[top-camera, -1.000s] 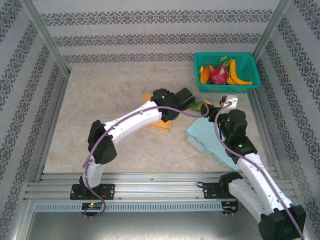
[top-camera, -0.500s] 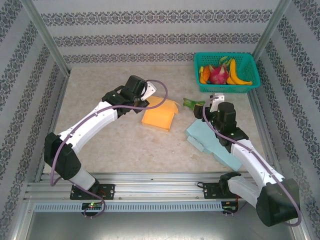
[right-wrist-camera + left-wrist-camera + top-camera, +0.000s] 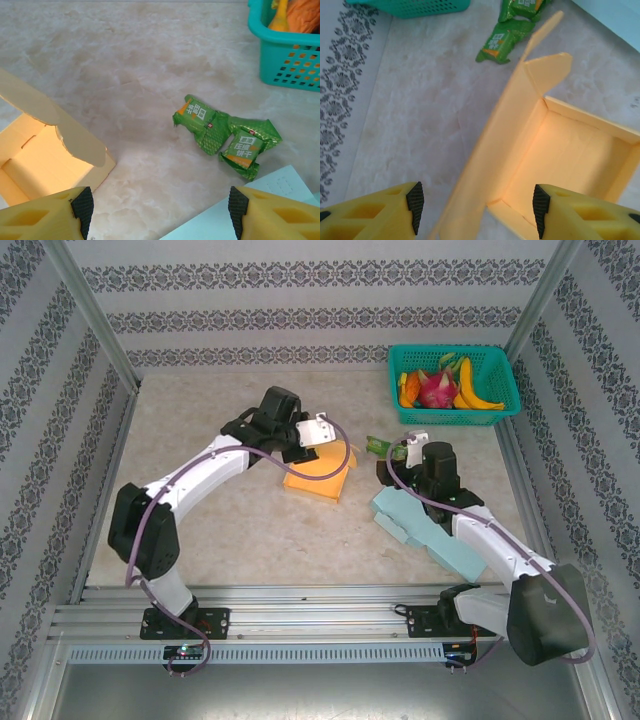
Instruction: Fold the paper box
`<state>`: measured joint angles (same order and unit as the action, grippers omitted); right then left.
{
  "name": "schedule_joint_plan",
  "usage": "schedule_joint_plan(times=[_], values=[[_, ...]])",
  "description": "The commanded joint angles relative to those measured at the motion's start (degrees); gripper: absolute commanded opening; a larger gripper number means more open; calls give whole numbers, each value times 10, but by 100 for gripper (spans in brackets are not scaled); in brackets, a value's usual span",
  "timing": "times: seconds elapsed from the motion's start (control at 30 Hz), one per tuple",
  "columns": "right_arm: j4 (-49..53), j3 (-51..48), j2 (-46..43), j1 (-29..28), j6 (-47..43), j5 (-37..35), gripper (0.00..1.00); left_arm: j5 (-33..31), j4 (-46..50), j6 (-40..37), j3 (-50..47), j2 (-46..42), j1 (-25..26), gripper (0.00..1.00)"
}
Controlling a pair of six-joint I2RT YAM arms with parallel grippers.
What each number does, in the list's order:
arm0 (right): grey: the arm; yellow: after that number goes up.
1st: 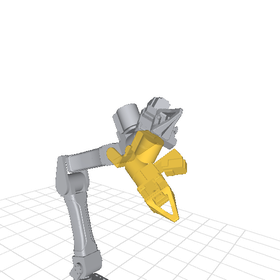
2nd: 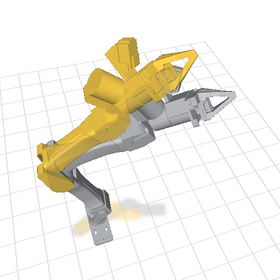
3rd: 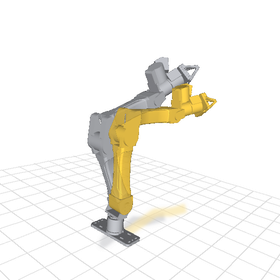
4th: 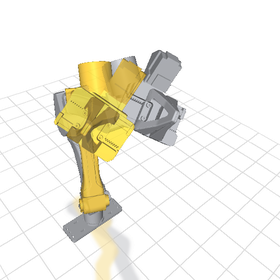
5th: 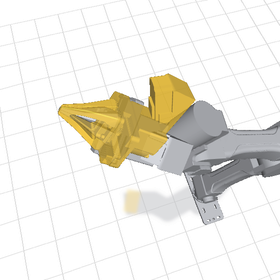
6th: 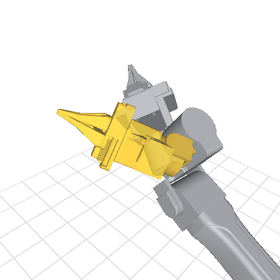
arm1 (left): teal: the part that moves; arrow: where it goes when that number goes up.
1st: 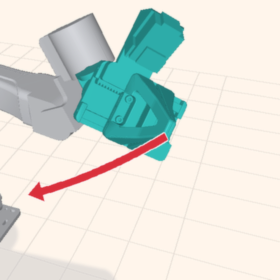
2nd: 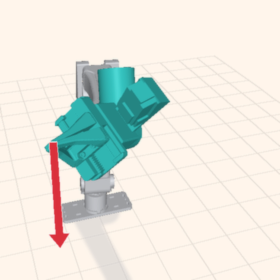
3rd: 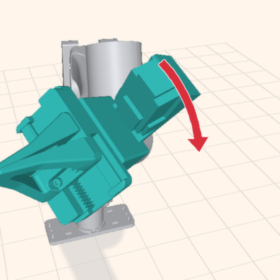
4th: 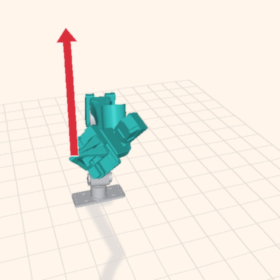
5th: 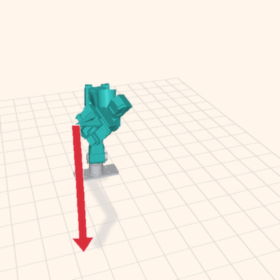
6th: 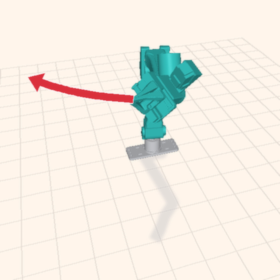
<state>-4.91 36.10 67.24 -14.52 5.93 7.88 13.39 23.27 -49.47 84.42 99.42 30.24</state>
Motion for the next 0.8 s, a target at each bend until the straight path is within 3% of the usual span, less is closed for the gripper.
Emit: schedule_joint_plan(times=[0.0,0.33,0.5,0.77], values=[[-11,20,25,-5,-50,29,73,37,-3,-44,29,27,-14,61],[-45,59,103,-5,-104,88,64,97,16,-59,66,62,-23,53],[-70,66,132,-5,-130,108,62,112,39,-74,82,75,-23,29],[-67,64,131,-3,-194,137,62,118,92,-97,105,92,-24,7]])
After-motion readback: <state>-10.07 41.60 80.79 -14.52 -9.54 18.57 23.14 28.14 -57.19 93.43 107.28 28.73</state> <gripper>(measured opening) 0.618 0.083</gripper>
